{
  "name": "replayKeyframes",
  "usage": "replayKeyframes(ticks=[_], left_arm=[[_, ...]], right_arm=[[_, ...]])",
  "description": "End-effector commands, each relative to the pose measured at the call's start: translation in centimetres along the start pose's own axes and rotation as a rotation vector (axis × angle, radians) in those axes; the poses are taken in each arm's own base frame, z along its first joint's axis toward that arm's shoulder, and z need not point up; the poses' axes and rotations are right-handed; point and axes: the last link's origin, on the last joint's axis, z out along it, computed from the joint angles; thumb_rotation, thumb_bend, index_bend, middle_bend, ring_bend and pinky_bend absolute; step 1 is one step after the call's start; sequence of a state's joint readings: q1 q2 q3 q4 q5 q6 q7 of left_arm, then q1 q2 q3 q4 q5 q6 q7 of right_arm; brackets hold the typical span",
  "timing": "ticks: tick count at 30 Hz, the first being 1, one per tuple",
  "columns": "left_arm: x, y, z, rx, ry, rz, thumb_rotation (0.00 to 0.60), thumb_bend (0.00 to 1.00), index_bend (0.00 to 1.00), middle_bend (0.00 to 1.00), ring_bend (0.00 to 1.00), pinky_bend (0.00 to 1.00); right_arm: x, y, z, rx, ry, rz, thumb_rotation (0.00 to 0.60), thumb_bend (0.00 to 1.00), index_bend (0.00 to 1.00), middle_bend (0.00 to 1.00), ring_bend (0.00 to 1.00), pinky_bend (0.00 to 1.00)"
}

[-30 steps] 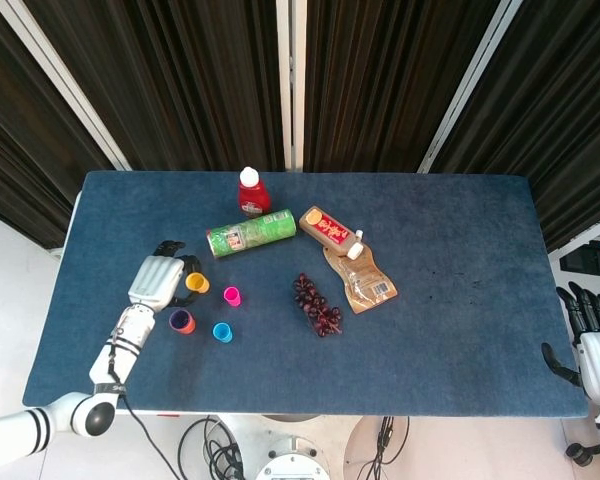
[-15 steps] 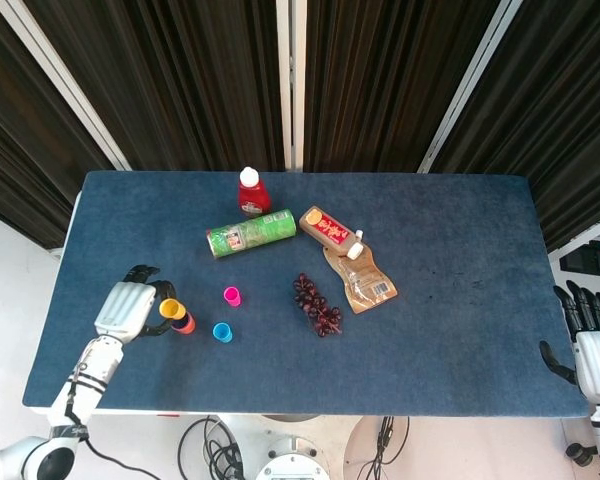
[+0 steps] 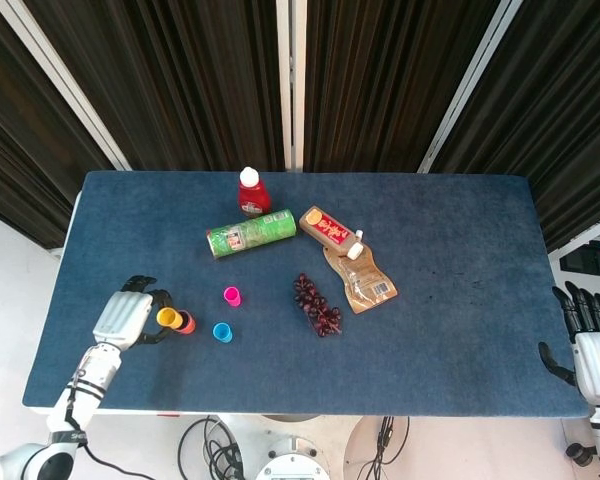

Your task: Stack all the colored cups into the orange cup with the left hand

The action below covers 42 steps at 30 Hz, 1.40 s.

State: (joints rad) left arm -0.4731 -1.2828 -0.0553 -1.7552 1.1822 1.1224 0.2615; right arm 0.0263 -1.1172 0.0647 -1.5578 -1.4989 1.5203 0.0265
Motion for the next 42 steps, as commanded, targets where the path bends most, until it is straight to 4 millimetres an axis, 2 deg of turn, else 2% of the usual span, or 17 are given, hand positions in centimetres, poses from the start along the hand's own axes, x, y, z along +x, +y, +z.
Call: replayKeyframes(ticks=[1,8,13,15,19,23,29,35,42], left_arm=[[-0.2,0.0,0.1,-0.005,0.004,-0.011,0.6,0.26,0.48,0.49,0.15,0.13],[-0.6,0.2,0.2,-0.021,0.0,-0.021,0.6,0.26,0.39,0.41,0.14,0.14],[-0.5,0.5,0.1,-0.043,0.014,-0.023,0.6,0.23,0.21,0.26,0.09,0.12],[-0.3,0.8,0.0,-0.063,0.036,-0.023,0.6,0.22,0.19,0.24,0.08,0.12],[0.1,2.2,-0.4,-0.126,0.064,-0.018,0.6,0.22,0.2,0.23,0.07,0.11],[-0.1,3.9,-0.6,-0.19,0.048,0.009,0.6,0.22,0.26,0.28,0.07,0.11],[-2.2,6.6,-0.3,-0.266,0.003,0.068,0.6,0.22,0.27,0.3,0.07,0.11],[-3.9,7.6,0.8,-0.276,-0.014,0.127,0.6,0.22,0.28,0.31,0.07,0.11],[-5.1,7.5,1.4,-0.258,-0.033,0.174,0.6,0.22,0.3,0.32,0.07,0.11]], right_arm=[[0.0,0.0,0.0,0.0,-0.002,0.0,0.6,0.3,0.0,0.0,0.0,0.0],[-0.2,0.0,0.1,-0.002,-0.008,0.001,0.6,0.3,0.0,0.0,0.0,0.0],[0.0,0.1,0.1,-0.003,-0.005,0.0,0.6,0.3,0.0,0.0,0.0,0.0],[0.1,0.1,0.1,-0.003,-0.002,0.001,0.6,0.29,0.0,0.0,0.0,0.0],[0.1,0.0,0.1,-0.002,0.0,0.002,0.6,0.3,0.0,0.0,0.0,0.0],[0.2,-0.1,0.2,-0.002,0.004,0.01,0.6,0.3,0.0,0.0,0.0,0.0],[-0.2,-0.2,0.3,0.004,-0.01,0.018,0.6,0.3,0.0,0.0,0.0,0.0],[-0.4,-0.1,0.2,0.011,-0.012,0.009,0.6,0.3,0.0,0.0,0.0,0.0],[-0.5,0.2,0.2,0.0,-0.013,0.019,0.6,0.3,0.0,0.0,0.0,0.0]])
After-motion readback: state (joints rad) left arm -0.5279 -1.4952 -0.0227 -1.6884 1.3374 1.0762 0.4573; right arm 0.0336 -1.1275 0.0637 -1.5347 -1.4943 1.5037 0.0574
